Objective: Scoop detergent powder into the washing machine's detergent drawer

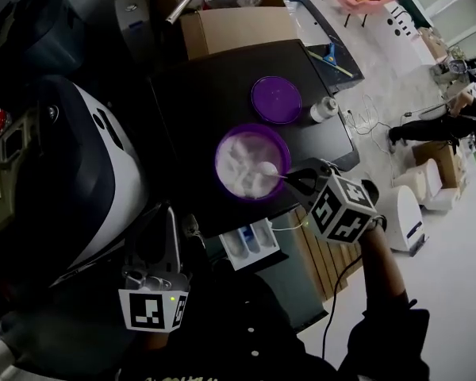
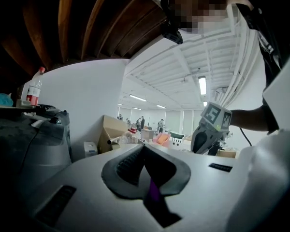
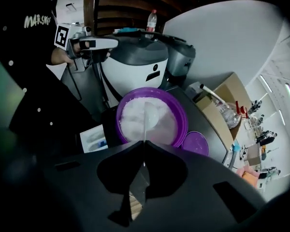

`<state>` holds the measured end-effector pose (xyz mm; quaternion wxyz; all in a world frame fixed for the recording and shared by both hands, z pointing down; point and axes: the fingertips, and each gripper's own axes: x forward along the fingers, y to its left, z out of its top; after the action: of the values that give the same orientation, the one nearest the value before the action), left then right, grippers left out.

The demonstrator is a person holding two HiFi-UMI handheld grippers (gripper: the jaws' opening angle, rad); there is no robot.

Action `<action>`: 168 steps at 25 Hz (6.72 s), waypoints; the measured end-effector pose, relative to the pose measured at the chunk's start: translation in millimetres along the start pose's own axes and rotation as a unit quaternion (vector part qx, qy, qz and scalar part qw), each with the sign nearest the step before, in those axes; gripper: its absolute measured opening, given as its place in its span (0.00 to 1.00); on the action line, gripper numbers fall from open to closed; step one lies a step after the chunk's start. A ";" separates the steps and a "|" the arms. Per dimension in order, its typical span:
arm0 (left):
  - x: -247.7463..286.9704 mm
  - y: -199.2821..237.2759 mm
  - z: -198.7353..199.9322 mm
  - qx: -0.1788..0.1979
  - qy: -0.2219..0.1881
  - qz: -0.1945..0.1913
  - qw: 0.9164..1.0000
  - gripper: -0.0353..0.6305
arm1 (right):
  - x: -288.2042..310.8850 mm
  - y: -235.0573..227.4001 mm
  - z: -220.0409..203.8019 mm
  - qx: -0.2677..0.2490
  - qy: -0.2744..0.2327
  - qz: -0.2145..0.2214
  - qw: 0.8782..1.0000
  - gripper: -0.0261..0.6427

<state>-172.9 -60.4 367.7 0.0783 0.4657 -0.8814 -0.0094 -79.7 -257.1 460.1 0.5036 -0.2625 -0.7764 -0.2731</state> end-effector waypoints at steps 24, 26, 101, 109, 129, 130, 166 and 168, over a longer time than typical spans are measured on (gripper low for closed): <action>24.9 20.9 -40.7 -0.037 0.036 -0.010 0.999 0.07 | 29.6 -1.7 -9.0 -0.167 0.253 0.170 0.938 0.09; 26.1 22.0 -42.8 -0.038 0.040 -0.010 0.998 0.07 | 29.1 -0.2 -9.5 -0.182 0.262 0.193 0.928 0.09; 17.3 -62.6 22.9 0.032 -0.006 -0.071 0.997 0.07 | -44.3 117.9 -37.5 0.454 -0.334 0.141 0.814 0.09; 10.8 -79.3 7.4 0.030 0.007 -0.081 0.996 0.07 | 3.9 149.8 -60.1 0.391 -0.248 0.152 0.873 0.09; -5.2 -92.7 -59.0 0.029 0.077 -0.077 0.994 0.07 | 125.7 181.5 -129.3 0.237 -0.048 0.109 0.964 0.09; -6.0 -93.5 -61.6 0.030 0.078 -0.078 0.993 0.07 | 128.7 181.9 -131.7 0.227 -0.043 0.101 0.968 0.09; -19.6 -98.8 -109.9 0.013 0.112 -0.052 0.992 0.07 | 143.9 168.7 -135.1 -0.179 -0.003 -0.183 0.967 0.09; -19.0 -98.6 -108.1 0.014 0.111 -0.051 0.992 0.07 | 142.5 168.3 -133.1 -0.170 -0.009 -0.179 0.969 0.09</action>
<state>-65.6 -94.4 463.1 0.1685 0.5097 -0.8422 0.0510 69.7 -209.8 664.6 0.3880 -0.2034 -0.7575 -0.4840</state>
